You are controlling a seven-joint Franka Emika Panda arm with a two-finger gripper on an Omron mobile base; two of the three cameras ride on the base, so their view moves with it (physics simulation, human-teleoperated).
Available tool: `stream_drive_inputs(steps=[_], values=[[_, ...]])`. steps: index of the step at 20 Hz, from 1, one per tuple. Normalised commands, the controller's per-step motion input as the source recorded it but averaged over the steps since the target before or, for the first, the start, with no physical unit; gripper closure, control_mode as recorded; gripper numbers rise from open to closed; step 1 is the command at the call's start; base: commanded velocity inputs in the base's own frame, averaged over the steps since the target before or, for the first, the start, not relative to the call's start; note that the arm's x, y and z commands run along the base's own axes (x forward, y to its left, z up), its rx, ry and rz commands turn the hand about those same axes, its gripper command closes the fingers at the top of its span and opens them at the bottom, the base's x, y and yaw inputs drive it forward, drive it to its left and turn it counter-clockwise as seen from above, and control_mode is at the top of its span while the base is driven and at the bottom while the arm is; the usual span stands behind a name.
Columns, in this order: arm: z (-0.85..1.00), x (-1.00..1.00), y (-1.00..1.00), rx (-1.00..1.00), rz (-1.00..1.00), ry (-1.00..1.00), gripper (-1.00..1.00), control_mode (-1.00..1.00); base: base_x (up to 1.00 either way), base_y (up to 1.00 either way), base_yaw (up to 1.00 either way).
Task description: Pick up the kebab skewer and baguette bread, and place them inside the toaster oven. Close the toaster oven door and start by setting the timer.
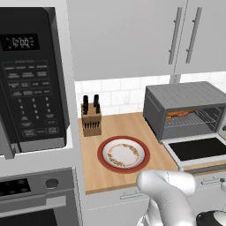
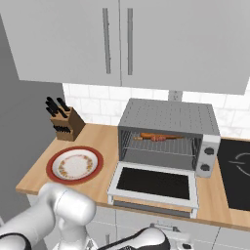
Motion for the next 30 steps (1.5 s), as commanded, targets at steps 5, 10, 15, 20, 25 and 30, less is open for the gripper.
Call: stream_drive_inputs(steps=[5,10,15,20,25,30], values=[[0.34,0.01,0.1,-0.03,-0.09,-0.02,-1.0,-1.0,0.0,0.0,0.0],[0.0,0.14,0.28,-0.01,-0.02,0.0,-1.0,-1.0,0.0,0.0,0.0],[0.02,0.08,0.11,0.0,0.0,-0.02,-1.0,-1.0,0.0,0.0,0.0],[0.0,0.11,0.0,0.0,0.0,-0.01,-1.0,-1.0,0.0,0.0,0.0],[-0.04,0.19,0.0,0.0,0.0,0.0,-1.0,-1.0,0.0,0.0,0.0],[-0.12,0.18,0.0,0.0,0.0,0.0,-1.0,-1.0,0.0,0.0,0.0]])
